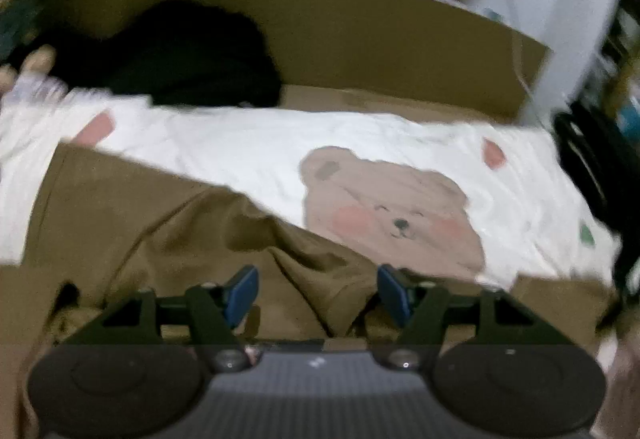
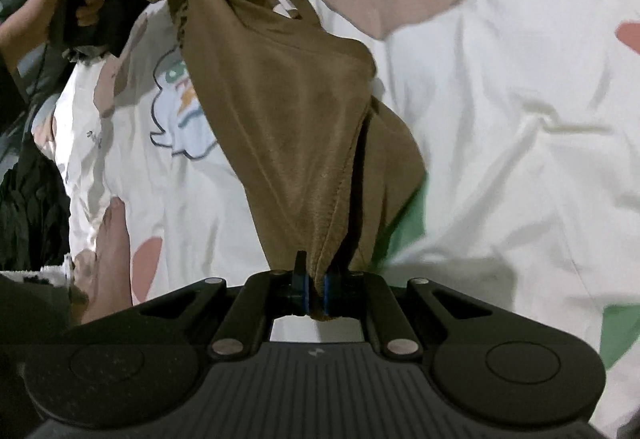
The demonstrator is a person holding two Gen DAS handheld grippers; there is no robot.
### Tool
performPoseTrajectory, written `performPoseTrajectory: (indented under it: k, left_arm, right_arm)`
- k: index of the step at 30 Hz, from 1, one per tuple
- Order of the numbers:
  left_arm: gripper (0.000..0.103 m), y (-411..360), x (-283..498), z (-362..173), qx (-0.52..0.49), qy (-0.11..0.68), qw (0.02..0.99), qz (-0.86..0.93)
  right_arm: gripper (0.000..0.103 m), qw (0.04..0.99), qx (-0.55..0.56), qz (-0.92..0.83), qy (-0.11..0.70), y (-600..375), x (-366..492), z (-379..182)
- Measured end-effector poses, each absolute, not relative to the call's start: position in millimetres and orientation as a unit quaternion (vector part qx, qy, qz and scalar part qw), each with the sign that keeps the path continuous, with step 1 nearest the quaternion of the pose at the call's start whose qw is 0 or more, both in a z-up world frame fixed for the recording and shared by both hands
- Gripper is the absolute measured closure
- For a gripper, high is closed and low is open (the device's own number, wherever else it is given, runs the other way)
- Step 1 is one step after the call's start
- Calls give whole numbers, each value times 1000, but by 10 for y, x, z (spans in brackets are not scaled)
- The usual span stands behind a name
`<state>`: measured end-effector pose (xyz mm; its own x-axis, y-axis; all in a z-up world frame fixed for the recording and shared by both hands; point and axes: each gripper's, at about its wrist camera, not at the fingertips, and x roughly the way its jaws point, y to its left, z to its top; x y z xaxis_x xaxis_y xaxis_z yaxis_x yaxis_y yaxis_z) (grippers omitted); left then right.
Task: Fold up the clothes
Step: 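Grasp the garment edge with the right tool and lift it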
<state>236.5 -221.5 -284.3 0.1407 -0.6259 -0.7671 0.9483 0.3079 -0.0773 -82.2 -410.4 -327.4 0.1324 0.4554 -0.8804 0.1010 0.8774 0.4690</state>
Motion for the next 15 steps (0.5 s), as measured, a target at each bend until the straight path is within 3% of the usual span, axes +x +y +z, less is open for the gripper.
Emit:
performPoseTrajectory:
  k: [5,8,12,15]
  left_arm:
    - [34,-2346,2239,-2919,305,327,694,-565]
    - [26,-2464,2191,-2920,343,300,678,-576]
    - [25,-2646,2190,-2877,383,275,655,-590]
    - [25,-2839,2157,-2897,435,249,620,-604]
  right_arm:
    - [96,718,208,119,653,-4255,-943,-3276]
    - [96,719,205,121,653,-4333,-1024,-3259]
    - [96,727,212,131,640,-4385,-1078,-3204]
    - [91,735,208,145,629,-4347,-1106,-3173]
